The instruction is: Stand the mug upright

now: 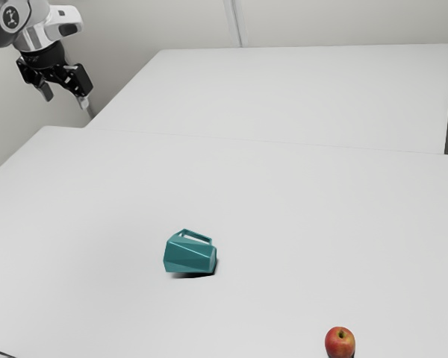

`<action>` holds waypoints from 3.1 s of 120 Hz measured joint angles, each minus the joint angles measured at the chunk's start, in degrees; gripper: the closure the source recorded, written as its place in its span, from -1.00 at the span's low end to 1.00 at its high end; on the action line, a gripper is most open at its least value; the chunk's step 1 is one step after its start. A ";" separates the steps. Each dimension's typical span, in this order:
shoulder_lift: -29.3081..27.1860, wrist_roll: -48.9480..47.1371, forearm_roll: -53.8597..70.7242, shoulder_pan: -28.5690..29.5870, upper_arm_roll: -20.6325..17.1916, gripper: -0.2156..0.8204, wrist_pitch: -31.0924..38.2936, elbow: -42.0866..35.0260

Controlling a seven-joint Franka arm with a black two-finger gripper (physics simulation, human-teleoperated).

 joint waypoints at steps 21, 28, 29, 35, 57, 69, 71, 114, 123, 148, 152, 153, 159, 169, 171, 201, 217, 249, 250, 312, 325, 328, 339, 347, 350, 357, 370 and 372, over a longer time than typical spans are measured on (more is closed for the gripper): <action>-0.13 0.72 -0.19 -0.04 -0.25 -0.58 0.39 -0.95; -0.10 0.90 -0.21 -0.03 -0.26 -0.58 0.43 -1.03; -0.10 0.93 -0.22 -0.03 -0.27 -0.58 0.44 -1.03; -0.04 1.06 -0.23 0.01 -0.27 -0.58 0.57 -1.14; 0.87 1.53 -7.03 1.27 -0.06 -0.58 0.79 -6.28; 2.89 1.70 -15.94 4.63 -0.02 -0.58 0.88 -9.95; 3.29 1.72 -17.41 5.21 -0.01 -0.58 0.89 -10.51; 10.80 1.52 -44.24 11.42 0.03 -0.58 1.68 -20.89; 12.24 1.44 -47.30 8.93 0.00 -0.58 2.19 -22.22; 16.78 1.36 -53.20 7.93 -0.09 -0.58 4.57 -24.75; 17.37 1.36 -53.59 7.95 -0.10 -0.58 4.95 -24.81; 17.55 1.36 -53.68 7.96 -0.10 -0.58 5.04 -24.82; 18.56 1.36 -54.30 7.97 -0.10 -0.58 5.48 -24.88; 20.29 1.37 -55.97 7.91 -0.13 -0.58 6.00 -25.29; 20.69 1.38 -56.30 7.90 -0.14 -0.58 6.08 -25.43; 22.48 1.43 -61.65 7.48 -0.74 -0.58 6.77 -27.97; 22.43 1.39 -64.02 7.38 -1.82 -0.58 6.89 -28.99; 22.46 1.23 -65.91 7.33 -4.21 -0.20 7.28 -29.01; 22.46 1.22 -65.90 7.33 -4.23 -0.16 7.31 -29.01; 20.72 -0.35 -65.21 7.37 -7.29 0.88 9.39 -27.83; 19.69 -1.42 -62.50 7.35 -8.83 0.90 10.29 -26.71; 19.19 -1.65 -61.32 7.32 -9.30 0.91 10.69 -26.57; 17.10 -2.40 -55.14 7.26 -11.36 0.92 12.68 -25.73; 15.75 -2.95 -49.66 6.61 -12.22 0.92 14.38 -25.18; 15.24 -3.16 -47.39 6.42 -12.37 0.92 15.07 -25.04; 14.60 -3.63 -42.11 6.23 -12.51 0.92 16.80 -24.82; 13.21 -4.41 -32.26 5.80 -12.72 0.93 19.88 -24.53; 13.04 -4.52 -30.78 5.68 -12.75 0.93 20.38 -24.51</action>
